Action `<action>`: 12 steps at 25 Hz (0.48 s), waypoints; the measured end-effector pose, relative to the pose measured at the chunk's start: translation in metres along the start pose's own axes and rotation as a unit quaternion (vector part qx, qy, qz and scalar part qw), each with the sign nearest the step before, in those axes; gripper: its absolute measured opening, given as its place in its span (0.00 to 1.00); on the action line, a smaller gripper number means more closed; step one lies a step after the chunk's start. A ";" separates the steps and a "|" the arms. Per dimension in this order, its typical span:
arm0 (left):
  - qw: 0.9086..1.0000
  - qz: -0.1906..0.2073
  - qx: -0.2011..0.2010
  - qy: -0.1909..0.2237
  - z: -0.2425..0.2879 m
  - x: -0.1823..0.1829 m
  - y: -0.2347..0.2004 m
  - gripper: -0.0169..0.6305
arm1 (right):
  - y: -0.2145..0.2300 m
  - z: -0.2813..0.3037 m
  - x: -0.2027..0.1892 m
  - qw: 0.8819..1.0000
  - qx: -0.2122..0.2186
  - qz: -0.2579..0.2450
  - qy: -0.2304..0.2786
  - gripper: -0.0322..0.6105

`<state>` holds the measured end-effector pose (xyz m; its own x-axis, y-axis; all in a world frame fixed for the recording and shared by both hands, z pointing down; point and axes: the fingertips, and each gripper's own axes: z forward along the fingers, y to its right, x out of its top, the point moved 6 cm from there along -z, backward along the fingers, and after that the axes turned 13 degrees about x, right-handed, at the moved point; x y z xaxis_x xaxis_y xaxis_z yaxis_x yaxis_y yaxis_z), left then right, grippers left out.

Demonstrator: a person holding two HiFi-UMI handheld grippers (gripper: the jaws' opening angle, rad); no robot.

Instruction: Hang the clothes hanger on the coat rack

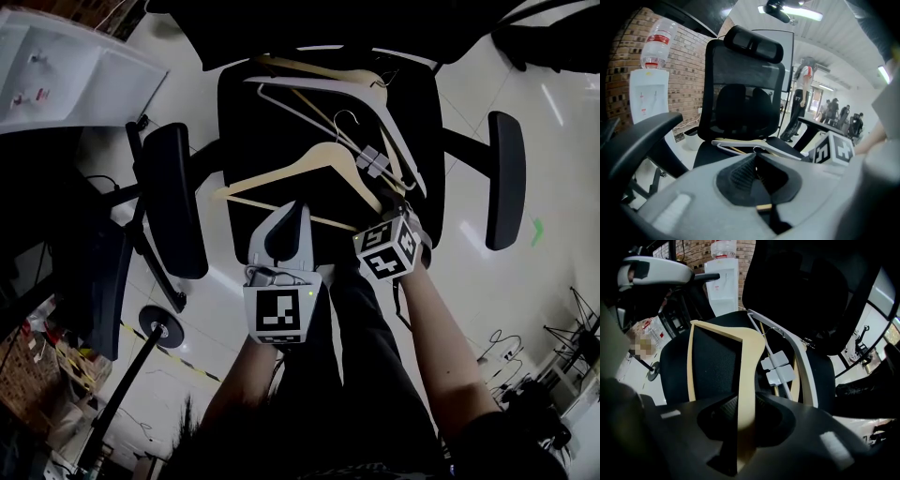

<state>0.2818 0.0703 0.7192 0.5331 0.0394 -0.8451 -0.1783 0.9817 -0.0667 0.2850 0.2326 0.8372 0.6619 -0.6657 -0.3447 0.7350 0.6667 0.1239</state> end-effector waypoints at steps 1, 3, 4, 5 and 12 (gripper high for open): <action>1.000 0.000 0.000 0.000 -0.002 0.002 -0.001 0.03 | -0.001 -0.006 -0.001 1.000 -0.004 0.005 0.007 0.19; 1.000 0.001 0.000 -0.002 -0.006 0.007 -0.003 0.03 | -0.003 -0.017 -0.002 1.000 -0.011 0.019 0.020 0.19; 1.000 0.002 0.004 0.003 -0.008 0.009 -0.004 0.03 | -0.003 -0.023 -0.002 0.999 -0.015 0.026 0.024 0.19; 1.000 0.002 0.008 0.011 -0.009 0.010 -0.005 0.03 | -0.003 -0.029 -0.003 0.999 -0.020 0.031 0.026 0.19; 0.999 0.007 0.020 0.028 -0.029 0.028 -0.004 0.03 | 0.000 -0.060 -0.005 0.998 -0.032 0.031 0.034 0.19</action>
<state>0.2742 0.0619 0.6803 0.4829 0.0439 -0.8746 -0.1513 0.9879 -0.0340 0.2730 0.2559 0.7835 0.6934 -0.5993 -0.4001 0.6798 0.7282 0.0874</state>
